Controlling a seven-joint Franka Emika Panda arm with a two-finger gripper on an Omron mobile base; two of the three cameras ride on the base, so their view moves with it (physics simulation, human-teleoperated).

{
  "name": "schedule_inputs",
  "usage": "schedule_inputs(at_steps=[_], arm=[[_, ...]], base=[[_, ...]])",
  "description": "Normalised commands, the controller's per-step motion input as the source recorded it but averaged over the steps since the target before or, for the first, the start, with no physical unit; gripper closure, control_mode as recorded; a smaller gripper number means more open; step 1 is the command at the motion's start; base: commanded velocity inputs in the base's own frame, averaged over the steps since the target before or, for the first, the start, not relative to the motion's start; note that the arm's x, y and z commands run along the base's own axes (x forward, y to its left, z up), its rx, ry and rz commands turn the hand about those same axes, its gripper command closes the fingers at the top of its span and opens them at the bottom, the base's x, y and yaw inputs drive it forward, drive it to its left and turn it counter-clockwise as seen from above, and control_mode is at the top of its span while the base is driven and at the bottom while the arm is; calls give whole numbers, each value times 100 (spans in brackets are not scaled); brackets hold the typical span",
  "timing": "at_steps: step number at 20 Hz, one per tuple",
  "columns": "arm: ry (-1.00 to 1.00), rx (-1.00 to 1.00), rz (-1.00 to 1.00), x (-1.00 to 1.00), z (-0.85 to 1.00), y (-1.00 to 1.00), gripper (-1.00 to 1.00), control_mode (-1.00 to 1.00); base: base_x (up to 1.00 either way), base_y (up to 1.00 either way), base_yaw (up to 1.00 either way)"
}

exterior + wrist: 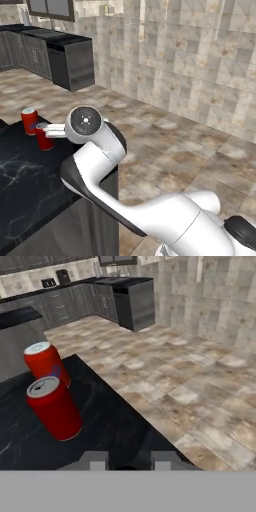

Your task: Move the drinks to the dining counter.

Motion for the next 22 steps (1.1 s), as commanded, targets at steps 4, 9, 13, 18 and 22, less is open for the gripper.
schedule_inputs(at_steps=[4,9,13,18,22], arm=[[-1,14,0,0,-45,0,100,-100],[-5,15,0,-1,-45,0,100,-100],[-6,11,0,-1,-23,0,-100,-100],[-5,5,0,0,0,0,-100,-100],[0,1,0,-1,5,0,-100,-100]], base=[[0,0,0],[0,0,0],[0,0,0],[0,0,0],[0,0,0]])
